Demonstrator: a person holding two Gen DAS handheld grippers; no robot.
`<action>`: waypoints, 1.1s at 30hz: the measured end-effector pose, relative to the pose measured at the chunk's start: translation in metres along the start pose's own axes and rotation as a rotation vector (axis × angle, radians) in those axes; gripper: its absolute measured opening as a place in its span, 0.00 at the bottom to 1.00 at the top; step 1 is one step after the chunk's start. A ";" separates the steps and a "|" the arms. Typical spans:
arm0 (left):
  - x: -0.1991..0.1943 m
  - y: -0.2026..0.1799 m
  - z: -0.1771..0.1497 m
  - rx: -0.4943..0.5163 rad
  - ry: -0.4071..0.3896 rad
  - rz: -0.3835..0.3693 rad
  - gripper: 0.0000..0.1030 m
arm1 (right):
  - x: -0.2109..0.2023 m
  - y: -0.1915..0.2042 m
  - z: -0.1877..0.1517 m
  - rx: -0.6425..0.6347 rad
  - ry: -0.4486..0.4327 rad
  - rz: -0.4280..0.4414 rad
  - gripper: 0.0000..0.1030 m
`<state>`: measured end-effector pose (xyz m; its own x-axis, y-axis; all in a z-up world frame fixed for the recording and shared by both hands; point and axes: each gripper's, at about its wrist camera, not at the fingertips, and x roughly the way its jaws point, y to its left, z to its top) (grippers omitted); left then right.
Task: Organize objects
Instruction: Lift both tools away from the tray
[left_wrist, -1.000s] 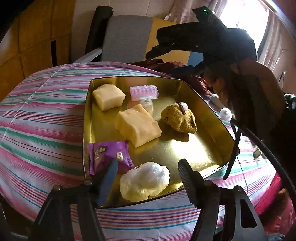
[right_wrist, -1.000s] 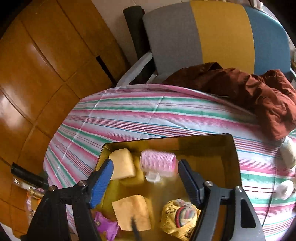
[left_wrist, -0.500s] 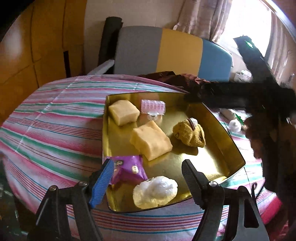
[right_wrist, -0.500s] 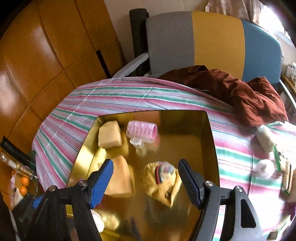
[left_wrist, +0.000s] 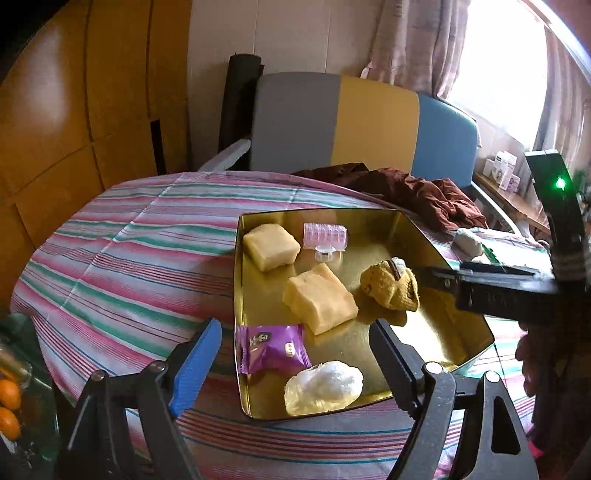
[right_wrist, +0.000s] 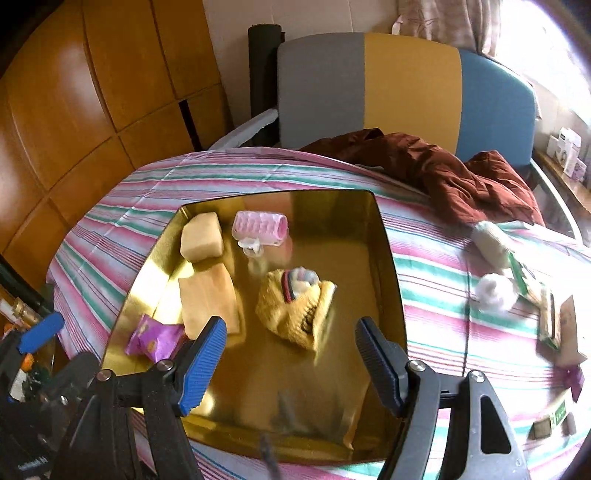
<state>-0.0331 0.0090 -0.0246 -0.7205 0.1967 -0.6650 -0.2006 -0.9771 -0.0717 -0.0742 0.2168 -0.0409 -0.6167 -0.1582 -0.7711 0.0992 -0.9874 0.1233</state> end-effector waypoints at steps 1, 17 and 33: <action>-0.001 -0.001 0.000 0.005 -0.005 0.004 0.80 | -0.001 0.000 -0.002 0.000 -0.003 -0.006 0.71; -0.015 -0.026 -0.001 0.103 -0.058 0.023 0.84 | -0.029 -0.017 -0.023 0.006 -0.055 -0.065 0.71; -0.023 -0.060 0.004 0.225 -0.089 0.022 0.88 | -0.045 -0.067 -0.037 0.065 -0.051 -0.137 0.72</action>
<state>-0.0074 0.0636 -0.0019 -0.7799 0.1919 -0.5958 -0.3199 -0.9403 0.1159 -0.0240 0.2897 -0.0374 -0.6602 -0.0198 -0.7508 -0.0390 -0.9974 0.0606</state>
